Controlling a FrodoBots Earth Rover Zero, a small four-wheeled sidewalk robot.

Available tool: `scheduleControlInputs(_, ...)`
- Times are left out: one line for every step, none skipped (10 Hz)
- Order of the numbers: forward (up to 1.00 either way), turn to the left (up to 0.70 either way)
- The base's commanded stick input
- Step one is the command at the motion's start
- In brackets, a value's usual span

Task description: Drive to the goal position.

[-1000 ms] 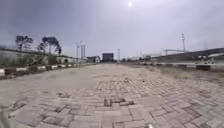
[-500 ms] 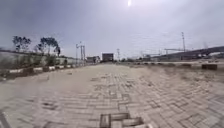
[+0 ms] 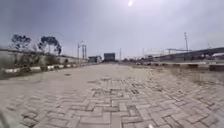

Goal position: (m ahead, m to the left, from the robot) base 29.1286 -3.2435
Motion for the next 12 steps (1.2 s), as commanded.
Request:
scheduleControlInputs(1.0,0.0)
scheduleControlInputs(1.0,0.0)
scheduleControlInputs(1.0,0.0)
scheduleControlInputs(1.0,0.0)
scheduleControlInputs(1.0,0.0)
scheduleControlInputs(1.0,0.0)
scheduleControlInputs(1.0,0.02)
scheduleControlInputs(1.0,0.05)
scheduleControlInputs(1.0,0.07)
scheduleControlInputs(1.0,0.1)
scheduleControlInputs(1.0,0.1)
scheduleControlInputs(1.0,0.1)
